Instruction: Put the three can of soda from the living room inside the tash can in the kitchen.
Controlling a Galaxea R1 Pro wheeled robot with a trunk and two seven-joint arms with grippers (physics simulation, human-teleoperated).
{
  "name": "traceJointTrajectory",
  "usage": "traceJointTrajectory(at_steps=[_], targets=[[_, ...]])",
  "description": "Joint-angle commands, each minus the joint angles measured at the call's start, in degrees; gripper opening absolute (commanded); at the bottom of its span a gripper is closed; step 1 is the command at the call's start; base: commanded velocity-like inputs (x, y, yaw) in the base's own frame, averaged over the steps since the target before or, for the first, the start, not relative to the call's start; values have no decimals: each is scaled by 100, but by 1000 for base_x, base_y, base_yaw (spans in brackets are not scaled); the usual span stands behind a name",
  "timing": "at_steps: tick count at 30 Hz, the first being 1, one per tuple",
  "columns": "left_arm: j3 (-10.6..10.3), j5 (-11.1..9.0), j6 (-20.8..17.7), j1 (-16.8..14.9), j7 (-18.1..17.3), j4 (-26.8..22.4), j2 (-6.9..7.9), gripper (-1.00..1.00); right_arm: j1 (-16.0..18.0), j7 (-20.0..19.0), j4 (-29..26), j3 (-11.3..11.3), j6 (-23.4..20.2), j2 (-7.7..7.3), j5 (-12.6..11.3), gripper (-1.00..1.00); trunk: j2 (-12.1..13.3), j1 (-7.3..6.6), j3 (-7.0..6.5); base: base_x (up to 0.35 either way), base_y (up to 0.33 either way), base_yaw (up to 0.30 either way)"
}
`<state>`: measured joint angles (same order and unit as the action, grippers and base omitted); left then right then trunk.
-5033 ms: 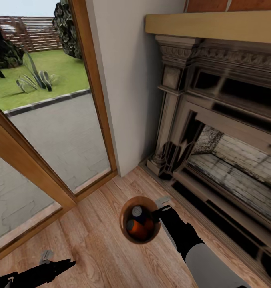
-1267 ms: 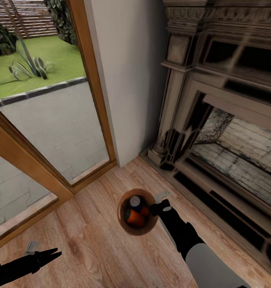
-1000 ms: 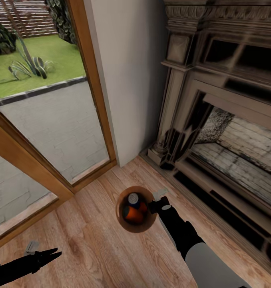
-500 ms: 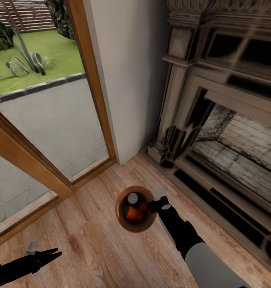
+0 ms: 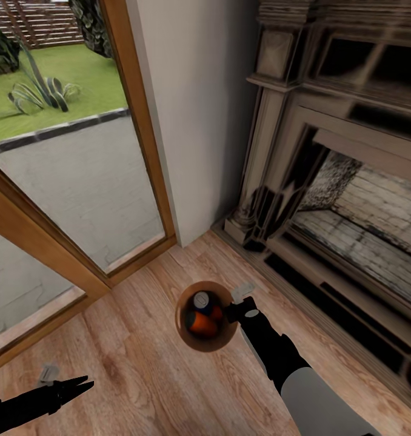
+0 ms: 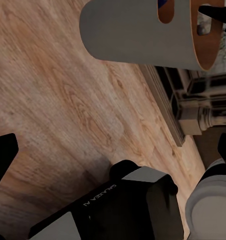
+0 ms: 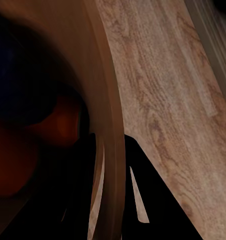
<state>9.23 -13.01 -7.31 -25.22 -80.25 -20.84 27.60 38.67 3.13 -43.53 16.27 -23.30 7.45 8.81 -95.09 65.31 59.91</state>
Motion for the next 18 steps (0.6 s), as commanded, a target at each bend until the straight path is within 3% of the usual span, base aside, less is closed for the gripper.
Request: traceJointTrajectory(at_steps=[1, 11, 18], targets=[[0, 0, 1, 0, 0, 1, 0, 100, 2, -32, -6, 1, 7, 2, -37, -100, -42, 22, 18, 0, 0, 0], [-7, 0, 1, 0, -6, 1, 0, 100, 4, -32, -6, 2, 6, 2, -37, -100, -443, 242, 198, 0, 0, 0], [-2, 0, 1, 0, -61, 1, 0, 100, 1, -32, -6, 7, 8, 2, -37, -100, -443, 242, 198, 0, 0, 0]])
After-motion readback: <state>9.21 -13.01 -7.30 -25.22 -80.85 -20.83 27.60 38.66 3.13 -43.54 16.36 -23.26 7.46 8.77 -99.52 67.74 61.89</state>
